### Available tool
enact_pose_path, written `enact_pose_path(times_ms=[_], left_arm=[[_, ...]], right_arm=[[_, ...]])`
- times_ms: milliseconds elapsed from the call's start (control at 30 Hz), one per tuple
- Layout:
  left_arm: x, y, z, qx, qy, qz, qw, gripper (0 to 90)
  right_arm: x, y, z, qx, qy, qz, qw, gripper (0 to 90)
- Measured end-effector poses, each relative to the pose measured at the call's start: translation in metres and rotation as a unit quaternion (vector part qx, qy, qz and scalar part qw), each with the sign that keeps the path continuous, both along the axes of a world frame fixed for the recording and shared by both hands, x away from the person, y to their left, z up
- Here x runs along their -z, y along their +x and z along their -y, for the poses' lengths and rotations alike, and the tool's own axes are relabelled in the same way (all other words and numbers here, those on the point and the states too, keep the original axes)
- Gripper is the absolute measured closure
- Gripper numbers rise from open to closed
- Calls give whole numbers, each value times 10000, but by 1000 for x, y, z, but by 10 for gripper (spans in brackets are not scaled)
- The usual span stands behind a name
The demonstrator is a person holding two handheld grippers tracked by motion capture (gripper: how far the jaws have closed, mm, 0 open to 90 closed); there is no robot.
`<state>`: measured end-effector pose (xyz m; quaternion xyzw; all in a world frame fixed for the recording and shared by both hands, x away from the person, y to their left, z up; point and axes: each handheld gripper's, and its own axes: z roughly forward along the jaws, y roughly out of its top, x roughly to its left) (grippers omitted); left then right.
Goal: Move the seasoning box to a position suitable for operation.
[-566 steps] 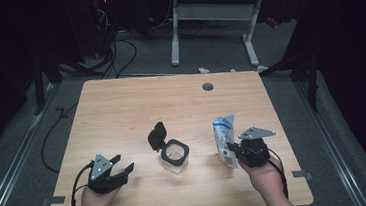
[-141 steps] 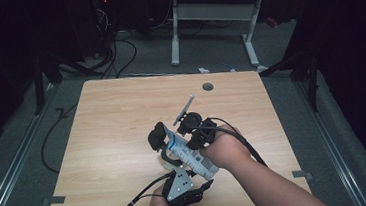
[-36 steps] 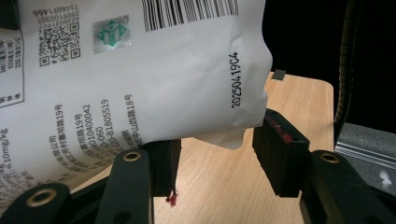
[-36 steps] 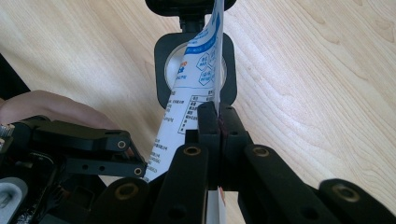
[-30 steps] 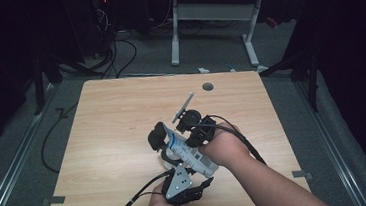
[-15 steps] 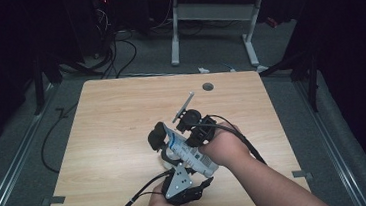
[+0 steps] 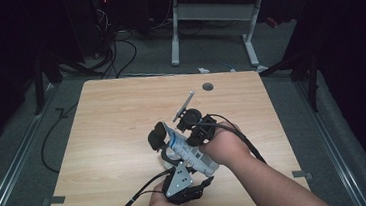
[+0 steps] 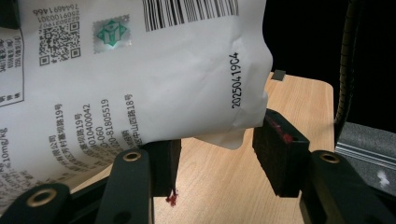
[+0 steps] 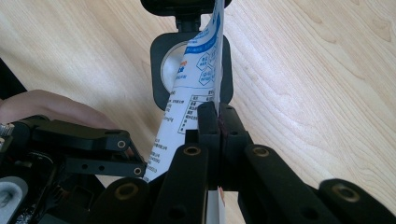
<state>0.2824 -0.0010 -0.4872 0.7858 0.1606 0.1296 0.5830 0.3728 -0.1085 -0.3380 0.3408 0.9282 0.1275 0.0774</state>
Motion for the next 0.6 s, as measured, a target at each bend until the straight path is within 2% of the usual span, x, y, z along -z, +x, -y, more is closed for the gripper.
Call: enact_pose_path(times_ms=[600], left_arm=[[-2,1,-2,9,-34,-51,10000,527]], right_arm=[[-1,2,-3,-34,-83,24,10000,900]])
